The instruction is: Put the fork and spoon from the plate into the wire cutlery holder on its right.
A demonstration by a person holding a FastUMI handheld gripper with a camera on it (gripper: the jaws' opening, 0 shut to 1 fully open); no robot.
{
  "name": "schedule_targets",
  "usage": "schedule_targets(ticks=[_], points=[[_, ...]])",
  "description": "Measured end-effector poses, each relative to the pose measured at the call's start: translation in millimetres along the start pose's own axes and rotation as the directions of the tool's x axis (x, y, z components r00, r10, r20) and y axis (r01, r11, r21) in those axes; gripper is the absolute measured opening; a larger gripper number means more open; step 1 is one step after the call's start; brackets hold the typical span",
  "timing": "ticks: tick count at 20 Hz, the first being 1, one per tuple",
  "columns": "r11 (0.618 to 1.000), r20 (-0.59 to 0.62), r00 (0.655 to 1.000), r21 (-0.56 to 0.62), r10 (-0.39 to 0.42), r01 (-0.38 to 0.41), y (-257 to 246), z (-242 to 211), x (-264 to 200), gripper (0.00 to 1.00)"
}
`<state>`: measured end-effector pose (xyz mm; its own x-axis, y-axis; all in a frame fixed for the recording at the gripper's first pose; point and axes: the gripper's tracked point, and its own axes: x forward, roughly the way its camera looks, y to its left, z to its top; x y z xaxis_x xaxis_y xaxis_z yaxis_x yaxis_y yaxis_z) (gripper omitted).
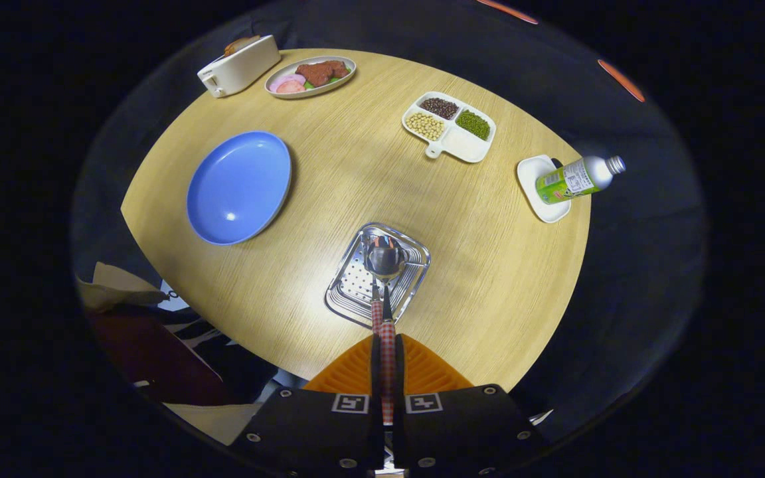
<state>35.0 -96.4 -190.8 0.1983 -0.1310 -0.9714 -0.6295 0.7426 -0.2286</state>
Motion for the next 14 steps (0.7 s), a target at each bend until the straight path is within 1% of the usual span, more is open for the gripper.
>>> schedule_targets(ticks=[3, 7, 13, 14], points=[[0.999, -0.032, 0.999, -0.034, -0.002, 0.001, -0.8, 0.6, 9.0, 0.06], [0.999, -0.061, 0.998, -0.046, 0.008, -0.010, 3.5, 2.2, 15.5, 0.06], [0.999, -0.044, 0.999, -0.034, 0.004, -0.006, 5.0, 8.3, 15.6, 0.13], [1.000, -0.037, 0.999, -0.026, 0.006, -0.007, 4.6, 8.6, 15.5, 0.17]])
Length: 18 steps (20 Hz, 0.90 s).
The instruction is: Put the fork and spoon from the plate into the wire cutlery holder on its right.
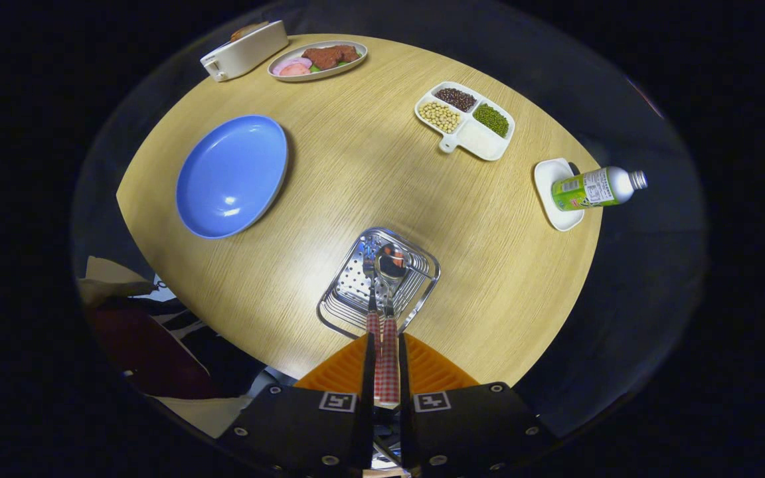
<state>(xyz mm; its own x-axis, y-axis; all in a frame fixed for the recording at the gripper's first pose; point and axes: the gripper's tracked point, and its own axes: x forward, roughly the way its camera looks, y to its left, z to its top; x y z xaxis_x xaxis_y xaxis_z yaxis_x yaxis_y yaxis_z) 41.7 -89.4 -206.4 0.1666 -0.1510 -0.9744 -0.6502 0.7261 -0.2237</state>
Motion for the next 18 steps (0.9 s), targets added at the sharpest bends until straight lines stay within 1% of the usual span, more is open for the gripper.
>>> schedule_targets(ticks=[1, 3, 5, 6, 7, 8, 9, 10, 11, 12, 14, 17, 18], points=[[1.000, 0.012, 1.000, 0.009, -0.003, 0.003, -0.3, 0.3, -3.3, 0.17], [0.999, 0.049, 0.999, 0.045, -0.015, 0.013, -4.0, 1.9, -8.0, 0.24], [0.993, 0.104, 0.994, 0.116, -0.024, 0.012, -7.0, 6.1, -14.7, 0.44], [0.988, 0.146, 0.989, 0.157, -0.032, 0.009, -8.8, 11.3, -19.0, 0.59], [0.980, 0.189, 0.981, 0.199, -0.046, 0.007, -12.3, 16.2, -23.4, 0.66], [0.971, 0.235, 0.970, 0.239, -0.059, 0.001, -14.9, 21.5, -29.0, 0.79], [0.960, 0.272, 0.960, 0.281, -0.071, -0.008, -17.7, 24.6, -35.2, 0.85], [0.944, 0.311, 0.947, 0.329, -0.078, -0.031, -17.6, 28.5, -42.5, 0.96], [0.927, 0.349, 0.933, 0.370, -0.081, -0.058, -16.8, 31.1, -50.3, 0.99], [0.914, 0.395, 0.913, 0.400, -0.102, -0.071, -19.3, 36.7, -61.0, 0.99], [0.897, 0.484, 0.860, 0.435, -0.161, -0.077, -25.4, 46.5, -89.3, 0.99], [0.853, 0.619, 0.746, 0.503, -0.245, -0.137, -29.4, 61.7, -132.8, 0.99], [0.842, 0.649, 0.709, 0.519, -0.276, -0.147, -36.3, 59.2, -142.0, 0.98]])
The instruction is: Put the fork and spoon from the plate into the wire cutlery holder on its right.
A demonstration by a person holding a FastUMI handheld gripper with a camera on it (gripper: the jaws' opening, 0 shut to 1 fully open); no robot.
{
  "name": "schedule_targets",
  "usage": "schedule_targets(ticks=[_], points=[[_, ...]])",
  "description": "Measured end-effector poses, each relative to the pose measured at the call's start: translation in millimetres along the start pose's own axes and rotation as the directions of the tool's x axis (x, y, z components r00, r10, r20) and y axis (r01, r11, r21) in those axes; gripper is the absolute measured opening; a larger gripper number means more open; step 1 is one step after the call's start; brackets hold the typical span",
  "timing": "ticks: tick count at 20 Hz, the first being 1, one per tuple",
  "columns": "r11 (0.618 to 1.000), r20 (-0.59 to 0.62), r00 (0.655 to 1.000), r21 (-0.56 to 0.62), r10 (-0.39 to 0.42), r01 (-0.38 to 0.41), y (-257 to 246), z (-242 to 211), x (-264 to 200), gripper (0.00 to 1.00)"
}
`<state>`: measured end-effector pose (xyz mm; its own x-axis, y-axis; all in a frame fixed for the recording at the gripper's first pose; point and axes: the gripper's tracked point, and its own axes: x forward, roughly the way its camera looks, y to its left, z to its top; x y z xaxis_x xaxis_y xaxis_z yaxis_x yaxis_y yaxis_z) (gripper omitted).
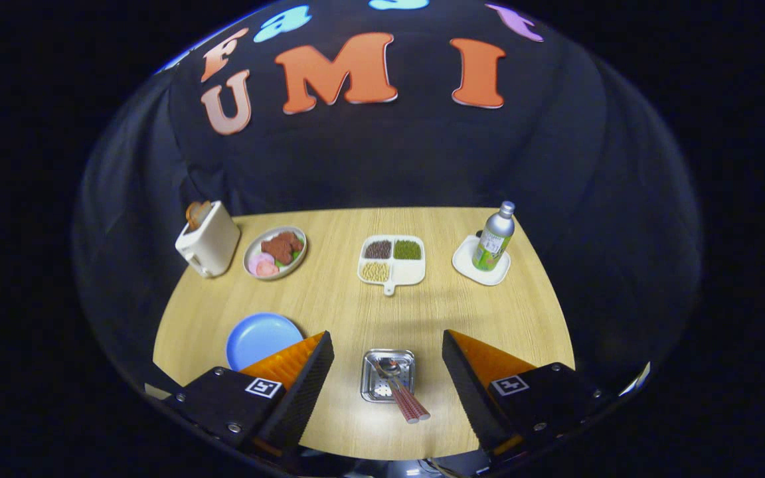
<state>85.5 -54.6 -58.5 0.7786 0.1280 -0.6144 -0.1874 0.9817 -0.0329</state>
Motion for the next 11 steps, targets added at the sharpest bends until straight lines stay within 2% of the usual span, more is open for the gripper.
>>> schedule_targets(ticks=[3, 6, 11], points=[[0.998, 0.150, 0.987, 0.034, -0.065, 0.061, -5.4, 24.1, -30.1, 0.98], [0.992, 0.275, 0.956, 0.106, -0.101, 0.075, -5.3, 40.9, -54.0, 0.98], [0.987, 0.375, 0.915, 0.111, -0.150, 0.117, -8.2, 47.3, -73.0, 0.98]])
